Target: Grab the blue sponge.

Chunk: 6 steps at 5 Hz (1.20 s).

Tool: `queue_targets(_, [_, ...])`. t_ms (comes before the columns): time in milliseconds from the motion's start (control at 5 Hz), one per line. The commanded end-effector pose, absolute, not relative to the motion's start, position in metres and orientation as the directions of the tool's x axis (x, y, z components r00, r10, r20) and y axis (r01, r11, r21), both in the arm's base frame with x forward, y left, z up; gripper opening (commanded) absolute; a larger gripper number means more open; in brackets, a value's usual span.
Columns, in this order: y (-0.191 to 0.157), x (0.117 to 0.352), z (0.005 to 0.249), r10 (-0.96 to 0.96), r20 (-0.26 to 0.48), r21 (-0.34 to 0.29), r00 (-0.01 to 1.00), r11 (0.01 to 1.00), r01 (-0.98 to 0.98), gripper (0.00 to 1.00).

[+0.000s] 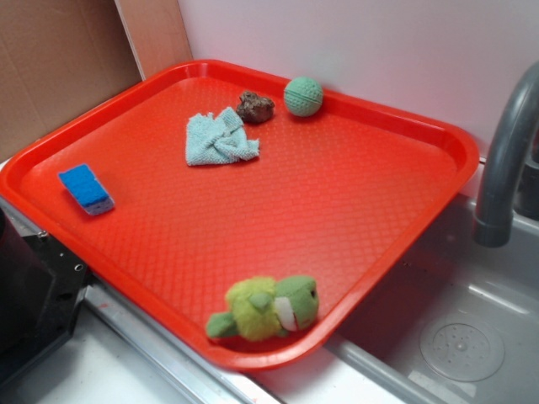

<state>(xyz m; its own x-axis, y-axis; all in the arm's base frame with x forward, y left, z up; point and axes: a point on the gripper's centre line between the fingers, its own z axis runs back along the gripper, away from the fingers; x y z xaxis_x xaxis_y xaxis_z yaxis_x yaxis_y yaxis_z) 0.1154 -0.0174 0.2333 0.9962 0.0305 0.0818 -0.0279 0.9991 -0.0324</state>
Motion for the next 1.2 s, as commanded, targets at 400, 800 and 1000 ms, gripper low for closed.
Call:
queue_targets(400, [0.084,0.13,0.13,0.856,0.16,-0.269,0.492,0.517,-0.812,1.0])
queue_targets(800, [0.072,0.124,0.092,0.903,0.086,-0.231,0.42,0.428,-0.874,1.0])
queue_targets(1000, [0.08,0.124,0.073,0.898,0.019,-0.175,0.439,0.435,-0.883,1.0])
